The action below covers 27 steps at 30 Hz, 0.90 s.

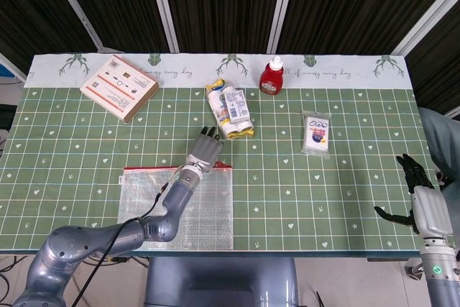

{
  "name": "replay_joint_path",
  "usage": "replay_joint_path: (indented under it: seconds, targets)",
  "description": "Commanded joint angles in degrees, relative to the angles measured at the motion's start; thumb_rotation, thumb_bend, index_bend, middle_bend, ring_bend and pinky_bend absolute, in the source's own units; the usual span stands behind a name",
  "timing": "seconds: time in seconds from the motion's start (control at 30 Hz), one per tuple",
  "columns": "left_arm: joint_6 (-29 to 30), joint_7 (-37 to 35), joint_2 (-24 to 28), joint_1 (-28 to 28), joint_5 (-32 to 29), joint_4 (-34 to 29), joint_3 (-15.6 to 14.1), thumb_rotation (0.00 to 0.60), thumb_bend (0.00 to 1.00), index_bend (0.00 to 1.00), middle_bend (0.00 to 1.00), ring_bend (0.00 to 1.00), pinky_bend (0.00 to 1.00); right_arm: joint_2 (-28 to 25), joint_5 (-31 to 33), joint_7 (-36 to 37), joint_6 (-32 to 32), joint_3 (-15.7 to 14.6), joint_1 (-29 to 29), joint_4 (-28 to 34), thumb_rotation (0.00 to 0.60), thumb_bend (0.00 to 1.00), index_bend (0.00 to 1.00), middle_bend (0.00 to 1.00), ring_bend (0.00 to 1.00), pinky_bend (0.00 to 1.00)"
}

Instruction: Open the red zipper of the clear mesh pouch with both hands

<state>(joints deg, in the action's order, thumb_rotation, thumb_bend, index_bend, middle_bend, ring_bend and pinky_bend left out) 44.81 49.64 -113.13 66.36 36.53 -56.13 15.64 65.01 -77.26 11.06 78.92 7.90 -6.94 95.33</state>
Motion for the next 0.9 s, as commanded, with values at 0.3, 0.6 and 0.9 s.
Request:
replay_joint_path:
  seconds: [0.3, 0.6, 0.9]
  targets:
    - [-0.4, -1.1, -1.3, 0.2, 0.5, 1.7, -0.8, 0.600, 0.33, 0.53, 0.28, 0.05, 0.12, -0.2, 0.3, 0.3, -0.2, 0.1, 0.1, 0.4, 0.600, 0.19, 0.00, 0.00, 0.00, 0.21]
    - [0.1, -3.1, -0.9, -0.4, 2.4, 1.4, -1.1, 0.600, 0.38, 0.60, 0.29, 0.05, 0.12, -0.3, 0.1, 0.3, -0.3, 0.0, 0.1, 0.7, 0.600, 0.19, 0.00, 0.00, 0.00, 0.21]
    - [0.0, -3.6, -0.7, -0.4, 3.1, 1.4, -1.4, 0.600, 0.44, 0.60, 0.29, 0.05, 0.12, -0.5, 0.0, 0.4, -0.3, -0.1, 0.1, 0.9, 0.600, 0.19, 0.00, 0.00, 0.00, 0.21]
